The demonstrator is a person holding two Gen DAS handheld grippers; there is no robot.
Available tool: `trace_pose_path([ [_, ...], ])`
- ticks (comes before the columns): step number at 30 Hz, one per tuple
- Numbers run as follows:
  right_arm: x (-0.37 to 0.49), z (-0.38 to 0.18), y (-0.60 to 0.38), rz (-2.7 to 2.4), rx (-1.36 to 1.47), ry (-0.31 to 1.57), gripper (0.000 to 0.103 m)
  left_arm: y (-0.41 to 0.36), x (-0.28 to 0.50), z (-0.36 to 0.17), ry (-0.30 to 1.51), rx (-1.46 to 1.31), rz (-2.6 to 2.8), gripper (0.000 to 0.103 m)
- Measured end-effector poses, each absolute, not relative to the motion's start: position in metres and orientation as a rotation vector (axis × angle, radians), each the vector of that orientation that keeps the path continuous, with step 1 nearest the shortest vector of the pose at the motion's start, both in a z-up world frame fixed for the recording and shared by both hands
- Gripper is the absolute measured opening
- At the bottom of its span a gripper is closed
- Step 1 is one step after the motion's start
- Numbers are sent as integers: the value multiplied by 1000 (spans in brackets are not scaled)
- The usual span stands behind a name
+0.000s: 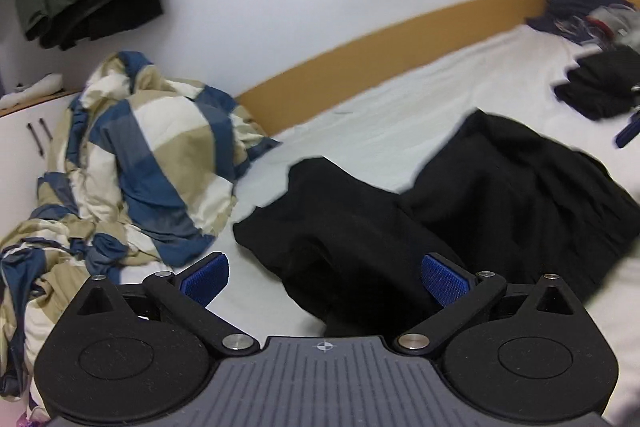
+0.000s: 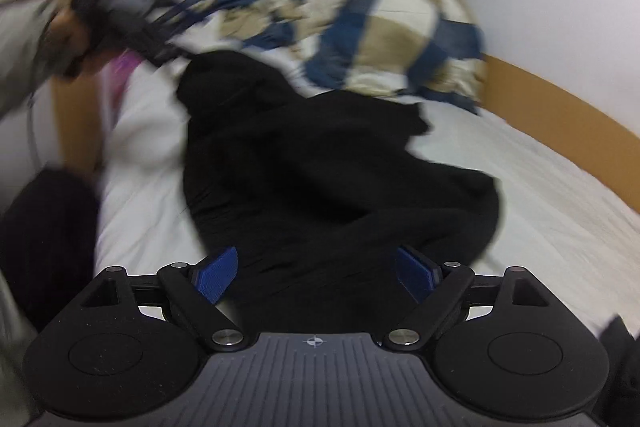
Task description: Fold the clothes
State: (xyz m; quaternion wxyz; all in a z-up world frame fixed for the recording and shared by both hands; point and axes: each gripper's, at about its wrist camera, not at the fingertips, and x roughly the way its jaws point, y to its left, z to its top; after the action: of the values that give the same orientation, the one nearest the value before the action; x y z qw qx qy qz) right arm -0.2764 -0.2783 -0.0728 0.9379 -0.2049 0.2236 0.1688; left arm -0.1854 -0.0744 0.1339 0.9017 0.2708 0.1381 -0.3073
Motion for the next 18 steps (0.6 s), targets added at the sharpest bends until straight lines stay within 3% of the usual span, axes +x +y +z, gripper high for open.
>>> trace_pose_path([
  [3, -273, -100, -247, 270, -483, 474, 71, -79, -210, 131, 274, 570, -647, 102],
  [5, -271, -112, -233, 205, -495, 471, 68, -92, -227, 127, 233, 602, -661, 102],
  [8, -272, -111, -229, 99, -439, 412, 51, -109, -249, 117, 183, 635, -695, 102],
  [9, -272, -106, -232, 73, -385, 385, 40, -115, -254, 112, 190, 635, -723, 102],
  [12, -265, -92, -234, 18, -301, 367, 25, -136, -271, 97, 208, 638, -800, 103],
  [18, -267, -66, -224, -41, -256, 280, 11, -196, -260, 77, 187, 553, -682, 102],
])
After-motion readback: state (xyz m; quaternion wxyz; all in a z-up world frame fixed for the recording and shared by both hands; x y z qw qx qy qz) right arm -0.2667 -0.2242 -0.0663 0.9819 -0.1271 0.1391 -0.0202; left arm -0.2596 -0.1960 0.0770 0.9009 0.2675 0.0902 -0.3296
